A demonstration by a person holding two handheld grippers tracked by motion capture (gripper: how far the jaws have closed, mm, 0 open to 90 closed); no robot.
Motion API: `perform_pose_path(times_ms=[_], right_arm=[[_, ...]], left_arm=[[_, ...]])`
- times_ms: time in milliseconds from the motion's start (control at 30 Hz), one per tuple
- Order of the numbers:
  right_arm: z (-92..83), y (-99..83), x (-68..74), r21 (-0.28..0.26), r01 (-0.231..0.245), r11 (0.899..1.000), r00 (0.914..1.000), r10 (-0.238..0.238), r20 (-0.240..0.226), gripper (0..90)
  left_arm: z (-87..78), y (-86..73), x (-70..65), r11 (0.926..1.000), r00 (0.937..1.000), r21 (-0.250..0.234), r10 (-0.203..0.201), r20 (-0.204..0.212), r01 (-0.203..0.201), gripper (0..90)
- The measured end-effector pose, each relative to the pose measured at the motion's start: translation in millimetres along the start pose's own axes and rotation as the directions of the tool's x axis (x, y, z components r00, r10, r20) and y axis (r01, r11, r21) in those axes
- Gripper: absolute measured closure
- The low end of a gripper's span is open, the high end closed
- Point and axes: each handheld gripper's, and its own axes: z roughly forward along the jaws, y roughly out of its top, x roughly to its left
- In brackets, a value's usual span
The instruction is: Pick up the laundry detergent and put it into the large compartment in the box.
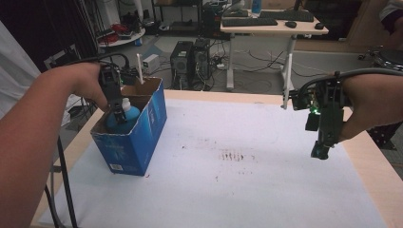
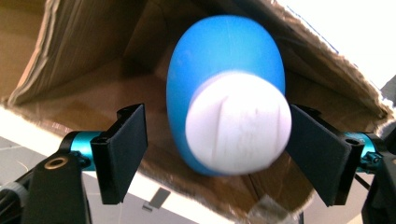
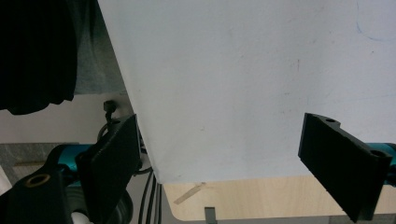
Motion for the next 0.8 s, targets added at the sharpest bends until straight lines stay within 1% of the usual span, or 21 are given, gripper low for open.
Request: perform_pose_path(times_ms=[33,167,267,300,333,433,467,500,533,567,600,667,700,733,767,800], right_arm=[[-0.2,-0.6,0.0,-0.001,0.0,1.0,1.0,0.0,0.003,12.0],[-0.8,-0.8,0.7,-0.008,0.001,1.0,1.0,-0.001,0.004,12.0],[-0.9,-0.7,0.9,-0.008,0.003,1.0,1.0,-0.003,0.006,12.0],[-0.9,-0.7,0.9,-0.008,0.003,1.0,1.0,-0.003,0.006,12.0],[-0.5,-0.7,1.4,-0.01,0.001,1.0,1.0,-0.001,0.007,12.0],[-0.6,-0.9,2.1,-0.011,0.0,1.0,1.0,0.0,0.004,12.0],[-1.0,-1.5,2.2,-0.011,0.003,1.0,1.0,-0.003,0.007,12.0],[-1.3,-1.8,2.5,-0.009,0.0,1.0,1.0,0.0,0.007,12.0],[-1.3,-2.1,2.7,-0.011,0.0,1.0,1.0,0.0,0.007,12.0],[-1.4,-2.5,2.7,-0.011,0.001,1.0,1.0,-0.001,0.006,12.0],[-1.0,-3.1,2.7,-0.015,0.003,1.0,1.0,-0.002,0.007,12.0],[-1.4,-3.6,2.8,-0.011,0.001,1.0,1.0,-0.001,0.007,12.0],[-0.8,-4.8,2.7,-0.013,-0.002,1.0,1.0,0.002,0.007,12.0],[-0.8,-5.2,2.7,-0.012,-0.004,1.0,1.0,0.004,0.007,12.0],[-0.4,-5.6,2.7,-0.017,-0.008,1.0,1.0,0.008,0.005,12.0],[-0.6,-5.7,2.7,-0.013,-0.012,1.0,0.9999,0.012,0.004,12.0]], left_arm=[[-3.9,-1.9,0.7,0.9999,0.9999,-0.005,-0.012,-0.007,0.012,22.2],[-10.9,-4.8,0.7,0.9997,0.9995,-0.014,-0.021,-0.025,0.021,22.2],[-15.3,-6.0,-0.8,0.9993,0.9989,-0.03,-0.021,-0.041,0.02,21.8],[-15.3,-6.0,-0.8,0.9993,0.9989,-0.03,-0.021,-0.041,0.02,18.5],[-17.6,-6.5,-2.2,0.999,0.9988,-0.041,-0.017,-0.047,0.015,17.9],[-20.1,-6.9,-3.6,0.999,0.9986,-0.042,-0.016,-0.05,0.014,17.5],[-23.4,-7.8,-5.0,0.9989,0.9985,-0.046,-0.01,-0.054,0.008,16.7],[-23.4,-7.8,-5.0,0.9989,0.9985,-0.046,-0.01,-0.054,0.008,16.7],[-28.2,-9.1,-6.8,0.9985,0.9981,-0.055,-0.007,-0.061,0.004,16.6],[-28.2,-9.1,-6.8,0.9985,0.9981,-0.055,-0.007,-0.061,0.004,15.4],[-33.5,-10.2,-9.1,0.9983,0.9974,-0.058,0.003,-0.071,-0.007,14.3],[-36.2,-10.4,-10.8,0.9981,0.9971,-0.059,0.009,-0.076,-0.013,13.0],[-41.9,-9.9,-15.5,0.9977,0.9965,-0.06,0.026,-0.079,-0.031,12.7],[-41.9,-9.9,-15.5,0.9977,0.9965,-0.06,0.026,-0.079,-0.031,12.7],[-47.3,-8.5,-21.3,0.9958,0.9959,-0.07,0.053,-0.073,-0.058,12.7],[-49.6,-7.3,-24.2,0.9945,0.9953,-0.076,0.067,-0.069,-0.072,12.7]])
